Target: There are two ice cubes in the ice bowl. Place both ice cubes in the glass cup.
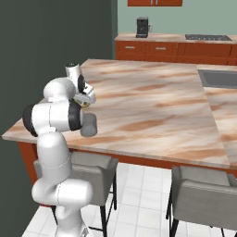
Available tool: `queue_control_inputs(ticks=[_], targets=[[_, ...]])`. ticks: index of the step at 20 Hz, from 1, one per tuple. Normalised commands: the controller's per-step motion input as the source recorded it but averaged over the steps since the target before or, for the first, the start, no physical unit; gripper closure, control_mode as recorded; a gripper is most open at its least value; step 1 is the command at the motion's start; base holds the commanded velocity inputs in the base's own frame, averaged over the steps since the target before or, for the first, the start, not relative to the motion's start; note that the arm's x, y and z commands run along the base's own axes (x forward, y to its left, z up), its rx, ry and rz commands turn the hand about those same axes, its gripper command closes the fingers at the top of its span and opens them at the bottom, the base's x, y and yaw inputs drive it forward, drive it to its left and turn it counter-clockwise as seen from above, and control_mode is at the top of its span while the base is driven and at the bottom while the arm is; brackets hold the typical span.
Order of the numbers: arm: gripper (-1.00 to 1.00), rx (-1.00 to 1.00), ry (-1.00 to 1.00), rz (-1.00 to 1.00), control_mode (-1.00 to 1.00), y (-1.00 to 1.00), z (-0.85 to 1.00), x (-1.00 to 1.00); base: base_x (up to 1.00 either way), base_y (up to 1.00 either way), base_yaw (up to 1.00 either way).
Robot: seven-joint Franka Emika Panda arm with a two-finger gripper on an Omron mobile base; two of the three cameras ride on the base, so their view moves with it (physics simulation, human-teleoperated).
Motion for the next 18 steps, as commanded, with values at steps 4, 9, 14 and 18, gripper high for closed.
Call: queue_control_inputs(ticks=[4,9,14,18], targets=[[1.0,0.01,0.16,-0.11,-1.0,-0.64,-0.05,-0.34,0.0,0.0,0.0],[1.0,0.04,0.03,0.0,-1.0,0.0,-0.14,-0.16,0.0,0.0,0.0],[1.0,0.02,0.0,0.0,-1.0,0.05,-0.23,-0.04,0.0,0.0,0.0],[1.0,0.0,0.0,0.0,-1.0,0.0,-0.28,0.0,0.0,0.0,0.0]])
